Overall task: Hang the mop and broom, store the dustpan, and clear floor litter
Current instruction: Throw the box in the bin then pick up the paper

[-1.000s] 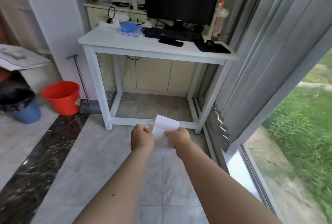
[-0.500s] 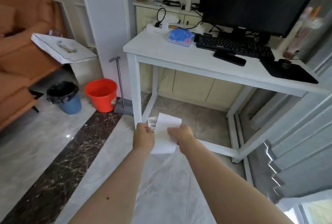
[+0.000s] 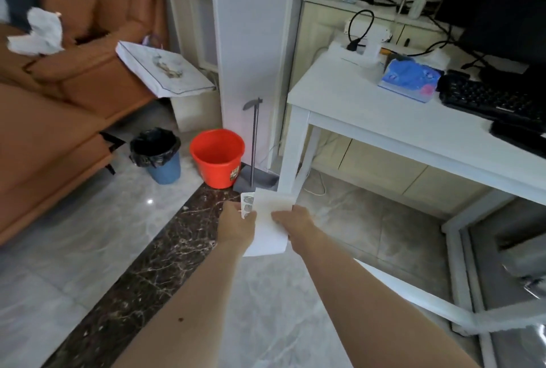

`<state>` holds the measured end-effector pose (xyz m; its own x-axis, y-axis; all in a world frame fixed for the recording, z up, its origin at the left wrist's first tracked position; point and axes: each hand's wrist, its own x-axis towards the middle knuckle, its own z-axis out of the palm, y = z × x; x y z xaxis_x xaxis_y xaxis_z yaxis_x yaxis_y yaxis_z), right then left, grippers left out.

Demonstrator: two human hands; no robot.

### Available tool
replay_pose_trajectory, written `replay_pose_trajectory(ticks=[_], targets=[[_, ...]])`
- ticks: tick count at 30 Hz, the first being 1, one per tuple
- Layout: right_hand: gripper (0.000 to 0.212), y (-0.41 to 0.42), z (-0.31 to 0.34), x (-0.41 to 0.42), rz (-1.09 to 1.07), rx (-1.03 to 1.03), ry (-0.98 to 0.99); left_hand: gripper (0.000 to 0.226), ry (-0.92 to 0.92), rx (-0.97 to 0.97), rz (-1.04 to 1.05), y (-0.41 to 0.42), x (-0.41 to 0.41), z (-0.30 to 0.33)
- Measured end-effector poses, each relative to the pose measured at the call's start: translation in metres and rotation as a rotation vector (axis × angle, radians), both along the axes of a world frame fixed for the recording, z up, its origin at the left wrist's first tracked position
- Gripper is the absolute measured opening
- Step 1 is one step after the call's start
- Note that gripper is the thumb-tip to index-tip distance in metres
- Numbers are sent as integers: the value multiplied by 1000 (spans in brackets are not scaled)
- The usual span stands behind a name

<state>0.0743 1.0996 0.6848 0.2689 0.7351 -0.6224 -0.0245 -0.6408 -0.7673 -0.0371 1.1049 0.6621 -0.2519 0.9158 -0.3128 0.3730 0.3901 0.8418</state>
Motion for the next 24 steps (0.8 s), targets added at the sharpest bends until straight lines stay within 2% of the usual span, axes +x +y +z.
replay_pose_trajectory(ticks=[5,14,17,21,24], targets=[[31,92,-2,-57,-6,-16,-33,24,22,34,-46,85,-56,4],[32,251,-13,-129,-2,-73,-22,23,12,-14,4,236,-126,-7],[39,318,-20,-153,79,-73,-52,23,40,-20,24,301,-147,-16],[41,410,-28,-185,186,-72,-86,10,79,-47,92,392,-175,-24],[39,473,-41,-211,269,-89,-110,21,53,-60,166,451,-201,-34]])
